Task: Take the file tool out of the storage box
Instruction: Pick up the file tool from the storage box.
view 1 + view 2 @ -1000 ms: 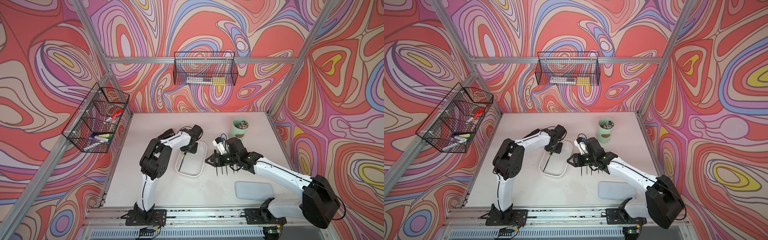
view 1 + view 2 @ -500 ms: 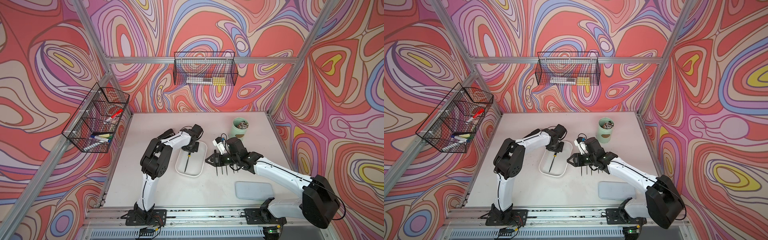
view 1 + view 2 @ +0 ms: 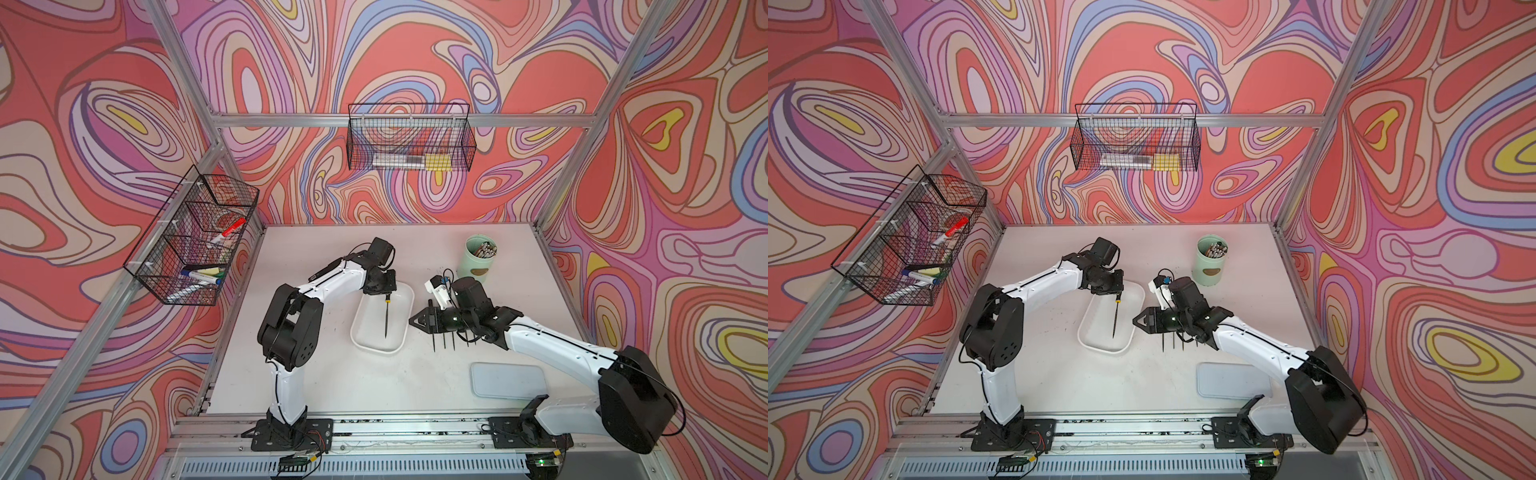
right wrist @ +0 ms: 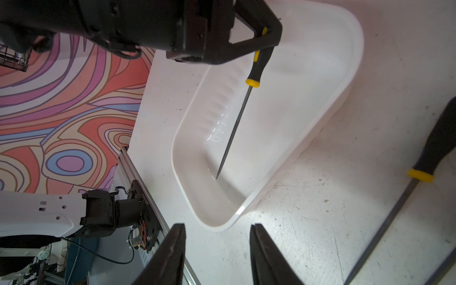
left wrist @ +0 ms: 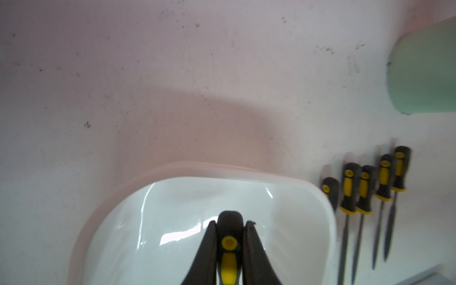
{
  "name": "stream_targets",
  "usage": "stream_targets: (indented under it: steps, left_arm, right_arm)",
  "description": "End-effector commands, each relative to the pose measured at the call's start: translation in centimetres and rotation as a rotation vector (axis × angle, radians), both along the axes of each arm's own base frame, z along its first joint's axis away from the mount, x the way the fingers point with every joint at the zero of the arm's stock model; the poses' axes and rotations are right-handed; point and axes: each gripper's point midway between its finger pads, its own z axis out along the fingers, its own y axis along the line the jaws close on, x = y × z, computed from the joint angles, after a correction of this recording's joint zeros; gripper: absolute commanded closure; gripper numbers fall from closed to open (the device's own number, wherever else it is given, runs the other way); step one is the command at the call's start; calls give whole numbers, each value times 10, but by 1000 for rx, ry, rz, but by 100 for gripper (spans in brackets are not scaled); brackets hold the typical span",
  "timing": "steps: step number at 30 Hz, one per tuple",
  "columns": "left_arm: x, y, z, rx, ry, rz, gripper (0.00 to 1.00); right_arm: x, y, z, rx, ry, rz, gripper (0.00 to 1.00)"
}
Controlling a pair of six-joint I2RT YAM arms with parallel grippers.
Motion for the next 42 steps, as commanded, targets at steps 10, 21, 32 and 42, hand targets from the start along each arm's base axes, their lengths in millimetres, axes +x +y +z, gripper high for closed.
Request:
stream_targets:
  steps: [10, 21, 32, 42]
  left_arm:
    - [1, -26, 51, -286, 1, 42, 96]
    - [0, -32, 68, -405, -2, 59, 97]
    - [-2, -33, 69, -414, 5, 48, 96]
    - [-5, -29, 73, -365, -6, 5, 70]
  right_arm:
    - [15, 14, 2, 34, -8, 16, 63]
    - [20, 22, -2, 45, 2, 32, 70]
    - [24, 21, 0, 34, -10, 24, 89]
    - [28, 10, -3, -42, -27, -8, 100]
